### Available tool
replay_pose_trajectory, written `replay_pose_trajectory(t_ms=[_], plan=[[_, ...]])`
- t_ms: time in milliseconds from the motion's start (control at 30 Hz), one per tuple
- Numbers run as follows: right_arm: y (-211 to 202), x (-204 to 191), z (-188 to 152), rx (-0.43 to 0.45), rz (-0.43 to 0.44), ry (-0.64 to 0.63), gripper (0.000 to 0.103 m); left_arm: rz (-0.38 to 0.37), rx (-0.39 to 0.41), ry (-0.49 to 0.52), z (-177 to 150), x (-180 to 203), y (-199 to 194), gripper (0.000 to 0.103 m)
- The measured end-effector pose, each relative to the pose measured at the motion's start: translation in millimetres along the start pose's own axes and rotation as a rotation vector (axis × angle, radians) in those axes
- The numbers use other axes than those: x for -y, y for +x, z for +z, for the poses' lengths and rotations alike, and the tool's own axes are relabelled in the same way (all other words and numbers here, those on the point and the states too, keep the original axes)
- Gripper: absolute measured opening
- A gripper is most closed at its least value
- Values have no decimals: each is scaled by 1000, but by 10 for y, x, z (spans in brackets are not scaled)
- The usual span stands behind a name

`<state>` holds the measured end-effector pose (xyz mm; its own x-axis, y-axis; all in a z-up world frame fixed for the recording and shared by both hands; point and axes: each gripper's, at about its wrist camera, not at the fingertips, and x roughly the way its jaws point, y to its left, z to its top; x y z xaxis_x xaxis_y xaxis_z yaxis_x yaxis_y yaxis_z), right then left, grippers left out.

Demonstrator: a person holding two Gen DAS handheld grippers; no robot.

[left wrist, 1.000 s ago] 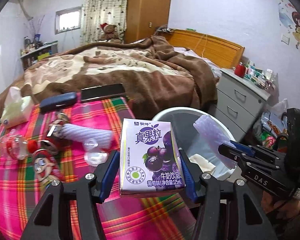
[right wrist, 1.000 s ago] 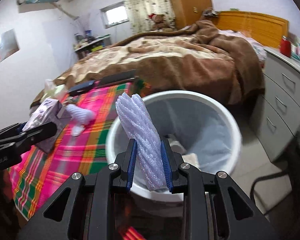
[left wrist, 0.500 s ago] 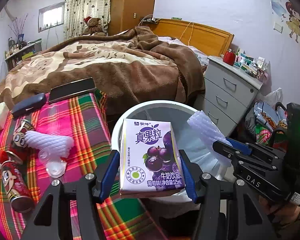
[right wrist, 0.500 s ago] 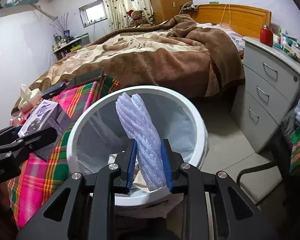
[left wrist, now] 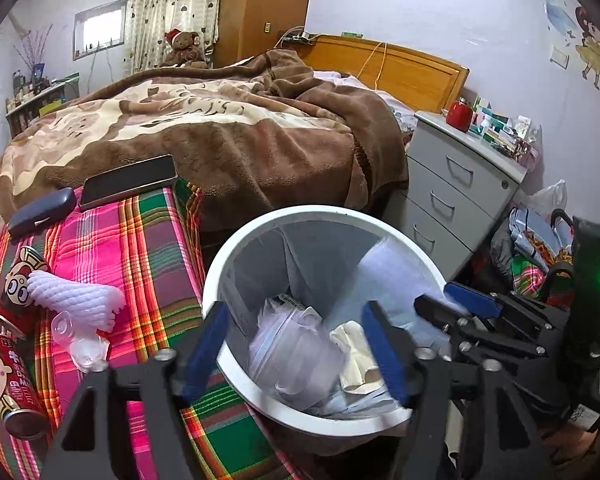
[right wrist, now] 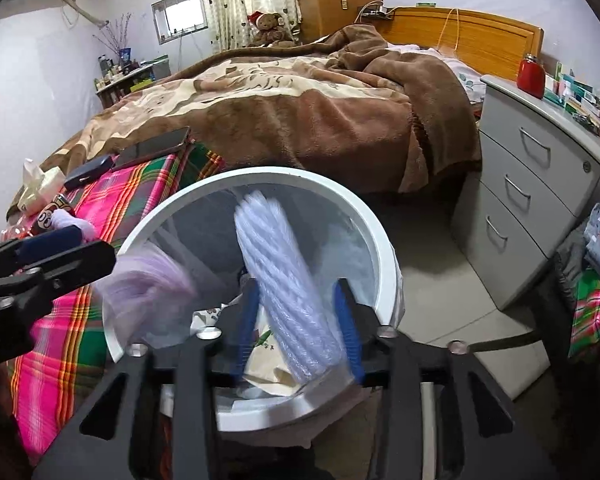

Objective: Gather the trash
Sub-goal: 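Open the left gripper to drop the carton while the right releases the sleeve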

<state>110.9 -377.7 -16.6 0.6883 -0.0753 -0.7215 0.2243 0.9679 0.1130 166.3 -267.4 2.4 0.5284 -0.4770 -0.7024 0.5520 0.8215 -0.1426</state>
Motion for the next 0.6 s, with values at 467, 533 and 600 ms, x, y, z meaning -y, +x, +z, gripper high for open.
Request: replay_pose_trajectory(t_ms=[467, 533, 600], plan=[[-111, -86, -13, 23, 13, 14, 59, 21, 27, -25, -77, -137, -265, 71], [-134, -118, -10, 32, 16, 14, 59, 28, 37, -34, -106, -182, -328, 71], [-151, -150, -8, 38, 24, 13, 59, 38, 40, -44, -135, -232, -386, 71]])
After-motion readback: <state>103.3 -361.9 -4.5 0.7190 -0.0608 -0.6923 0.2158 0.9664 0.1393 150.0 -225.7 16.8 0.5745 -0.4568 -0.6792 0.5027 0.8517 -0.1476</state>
